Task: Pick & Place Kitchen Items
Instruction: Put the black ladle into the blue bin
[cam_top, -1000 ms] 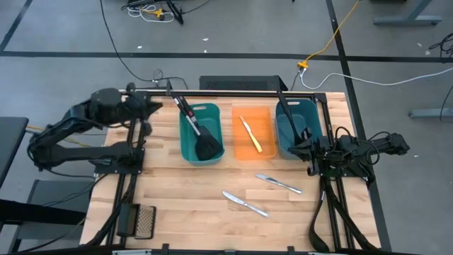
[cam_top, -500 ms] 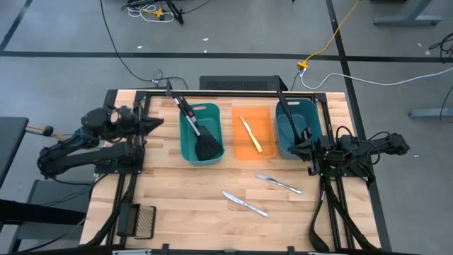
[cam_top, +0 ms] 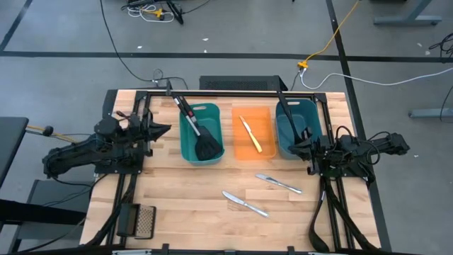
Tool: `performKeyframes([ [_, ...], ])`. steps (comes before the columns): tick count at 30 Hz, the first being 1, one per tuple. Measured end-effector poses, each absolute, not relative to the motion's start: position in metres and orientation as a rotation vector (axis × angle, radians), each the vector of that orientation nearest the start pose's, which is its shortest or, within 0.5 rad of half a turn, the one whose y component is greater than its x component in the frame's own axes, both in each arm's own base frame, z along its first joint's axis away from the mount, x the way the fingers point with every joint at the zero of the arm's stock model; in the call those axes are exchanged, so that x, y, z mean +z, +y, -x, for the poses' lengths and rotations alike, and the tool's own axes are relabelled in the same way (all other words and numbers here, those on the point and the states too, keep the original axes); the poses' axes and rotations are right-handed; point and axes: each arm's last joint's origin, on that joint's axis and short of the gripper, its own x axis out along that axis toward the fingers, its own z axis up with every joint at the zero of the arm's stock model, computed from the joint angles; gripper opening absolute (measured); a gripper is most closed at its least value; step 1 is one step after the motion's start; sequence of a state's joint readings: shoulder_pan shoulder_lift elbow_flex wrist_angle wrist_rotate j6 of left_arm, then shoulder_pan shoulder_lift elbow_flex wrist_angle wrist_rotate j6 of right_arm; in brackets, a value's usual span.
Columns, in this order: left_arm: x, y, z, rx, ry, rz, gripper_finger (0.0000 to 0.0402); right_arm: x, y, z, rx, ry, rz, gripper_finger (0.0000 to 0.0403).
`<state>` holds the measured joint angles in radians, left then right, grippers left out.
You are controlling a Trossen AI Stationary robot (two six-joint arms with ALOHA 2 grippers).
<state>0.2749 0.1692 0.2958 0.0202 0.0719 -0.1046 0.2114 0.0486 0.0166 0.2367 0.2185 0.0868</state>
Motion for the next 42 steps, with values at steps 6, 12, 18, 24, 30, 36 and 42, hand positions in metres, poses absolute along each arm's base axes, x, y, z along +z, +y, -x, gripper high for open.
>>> performKeyframes([
  [6,0.248,0.022,-0.090,0.163,-0.165,0.015,0.0001,0.188,0.014,-0.096,0.000,-0.200,-0.127,0.0013],
  [12,0.248,0.020,-0.091,0.136,-0.166,0.037,0.0001,0.188,0.014,-0.096,-0.001,-0.201,-0.124,0.0013],
  [18,0.247,0.017,-0.091,0.109,-0.159,0.032,0.0002,0.188,0.014,-0.096,-0.001,-0.201,-0.125,0.0013],
  [24,0.247,0.018,-0.091,0.165,-0.159,0.013,0.0004,0.188,0.014,-0.096,-0.001,-0.201,-0.125,0.0013],
  [30,0.248,0.018,-0.091,0.169,-0.166,0.009,0.0006,0.190,0.014,-0.096,-0.006,-0.219,-0.148,0.0013],
  [36,0.248,0.018,-0.091,0.169,-0.170,0.008,0.0008,0.199,0.013,-0.094,-0.015,-0.295,-0.187,0.0009],
  [42,0.253,0.018,-0.090,0.169,-0.212,-0.012,0.0009,0.236,0.013,-0.090,0.004,-0.274,-0.179,0.0008],
])
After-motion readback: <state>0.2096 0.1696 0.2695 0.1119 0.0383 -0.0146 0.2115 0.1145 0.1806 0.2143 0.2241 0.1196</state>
